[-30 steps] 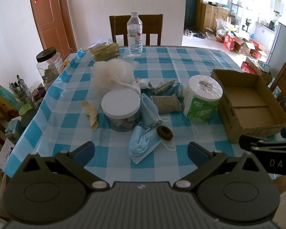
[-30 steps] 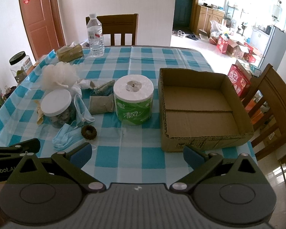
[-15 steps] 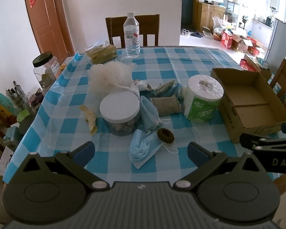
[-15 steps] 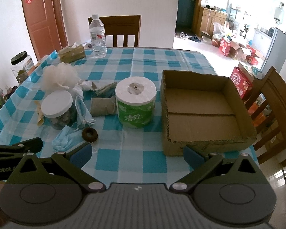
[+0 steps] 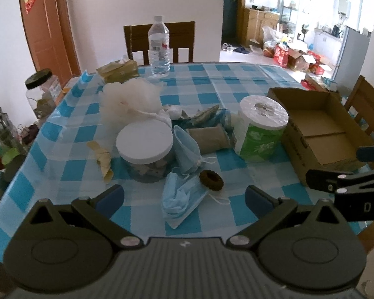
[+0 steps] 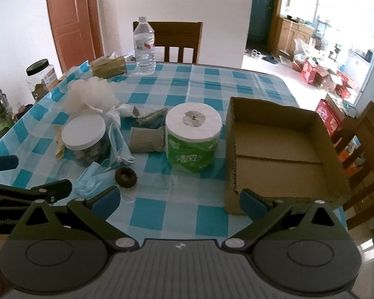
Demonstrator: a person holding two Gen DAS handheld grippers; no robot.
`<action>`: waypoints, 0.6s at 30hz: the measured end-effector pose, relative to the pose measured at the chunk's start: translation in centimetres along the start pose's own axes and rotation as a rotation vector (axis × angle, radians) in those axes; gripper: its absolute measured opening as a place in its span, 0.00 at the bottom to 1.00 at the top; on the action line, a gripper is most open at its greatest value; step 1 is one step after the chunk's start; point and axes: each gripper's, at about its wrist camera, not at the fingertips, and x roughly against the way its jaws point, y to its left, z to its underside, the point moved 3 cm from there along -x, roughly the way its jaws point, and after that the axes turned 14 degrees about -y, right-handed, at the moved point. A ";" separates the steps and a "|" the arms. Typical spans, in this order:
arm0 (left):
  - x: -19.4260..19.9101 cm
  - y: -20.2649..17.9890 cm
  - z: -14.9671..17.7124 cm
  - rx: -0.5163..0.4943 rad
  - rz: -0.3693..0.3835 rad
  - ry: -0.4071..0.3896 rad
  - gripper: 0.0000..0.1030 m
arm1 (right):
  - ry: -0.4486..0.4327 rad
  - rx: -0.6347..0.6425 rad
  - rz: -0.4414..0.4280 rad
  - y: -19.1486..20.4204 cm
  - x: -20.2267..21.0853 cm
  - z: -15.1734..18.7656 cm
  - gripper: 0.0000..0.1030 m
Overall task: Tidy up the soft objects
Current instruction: 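Reach the left gripper to the light-blue face mask and grasp it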
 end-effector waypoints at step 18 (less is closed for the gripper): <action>-5.1 1.0 3.5 -0.101 0.060 0.040 0.99 | 0.020 0.064 -0.120 1.2 -3.4 1.6 1.00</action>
